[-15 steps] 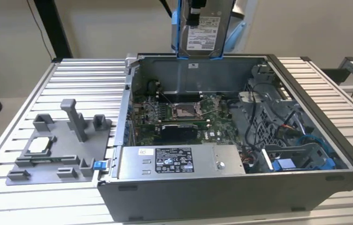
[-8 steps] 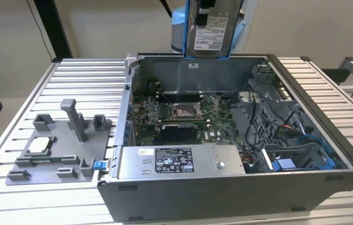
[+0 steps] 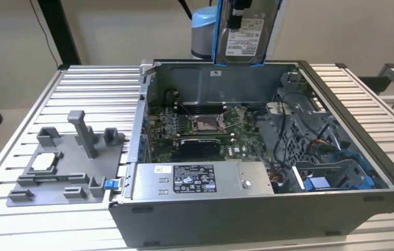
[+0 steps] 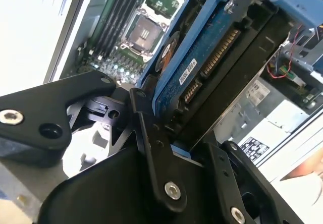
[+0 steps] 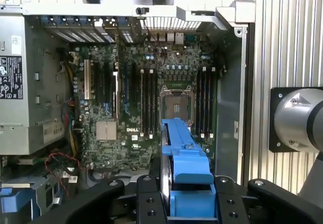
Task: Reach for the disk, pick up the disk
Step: 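Pick up the disk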
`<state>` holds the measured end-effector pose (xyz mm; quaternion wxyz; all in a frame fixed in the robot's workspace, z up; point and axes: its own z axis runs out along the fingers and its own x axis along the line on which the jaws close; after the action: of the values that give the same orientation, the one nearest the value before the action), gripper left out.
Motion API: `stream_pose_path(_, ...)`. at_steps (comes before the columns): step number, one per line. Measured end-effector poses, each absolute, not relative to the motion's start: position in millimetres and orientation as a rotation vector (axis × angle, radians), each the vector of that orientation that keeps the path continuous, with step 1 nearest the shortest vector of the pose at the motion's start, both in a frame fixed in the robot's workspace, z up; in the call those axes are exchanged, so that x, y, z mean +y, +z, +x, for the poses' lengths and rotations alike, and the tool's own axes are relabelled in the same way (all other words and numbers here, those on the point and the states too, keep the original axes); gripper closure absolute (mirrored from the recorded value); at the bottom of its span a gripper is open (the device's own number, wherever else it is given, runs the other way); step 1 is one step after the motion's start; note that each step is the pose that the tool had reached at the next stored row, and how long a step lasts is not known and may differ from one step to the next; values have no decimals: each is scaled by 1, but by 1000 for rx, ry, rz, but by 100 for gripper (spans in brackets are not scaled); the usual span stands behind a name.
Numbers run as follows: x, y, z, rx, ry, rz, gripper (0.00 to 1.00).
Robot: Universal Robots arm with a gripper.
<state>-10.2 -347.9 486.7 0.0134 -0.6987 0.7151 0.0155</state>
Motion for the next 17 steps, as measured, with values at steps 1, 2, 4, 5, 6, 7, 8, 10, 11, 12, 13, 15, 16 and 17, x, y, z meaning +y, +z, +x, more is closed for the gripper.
stream_pose_path(1, -348, 487, -8, 2228, 48, -2177, 100)
stream_pose_path(2, -348, 487, -5, 2227, 48, -2177, 100)
stream_pose_path(4, -348, 487, 0, 2228, 48, -2177, 100)
stream_pose_path(5, -348, 487, 3, 2228, 48, -2177, 100)
stream_pose_path(6, -348, 487, 6, 2228, 48, -2177, 100)
stream_pose_path(7, -348, 487, 8, 2228, 48, -2177, 100)
stream_pose_path(8, -348, 487, 11, 2228, 48, -2177, 100)
stream_pose_path(10, -348, 487, 16, 2228, 48, -2177, 100)
stream_pose_path(11, -348, 487, 19, 2227, 48, -2177, 100)
stream_pose_path(12, -348, 487, 21, 2228, 48, -2177, 100)
stream_pose_path(13, -348, 487, 24, 2228, 48, -2177, 100)
stream_pose_path(15, -348, 487, 29, 2228, 48, -2177, 100)
stream_pose_path(16, -348, 487, 32, 2228, 48, -2177, 100)
stream_pose_path(17, -348, 487, 34, 2228, 48, -2177, 100)
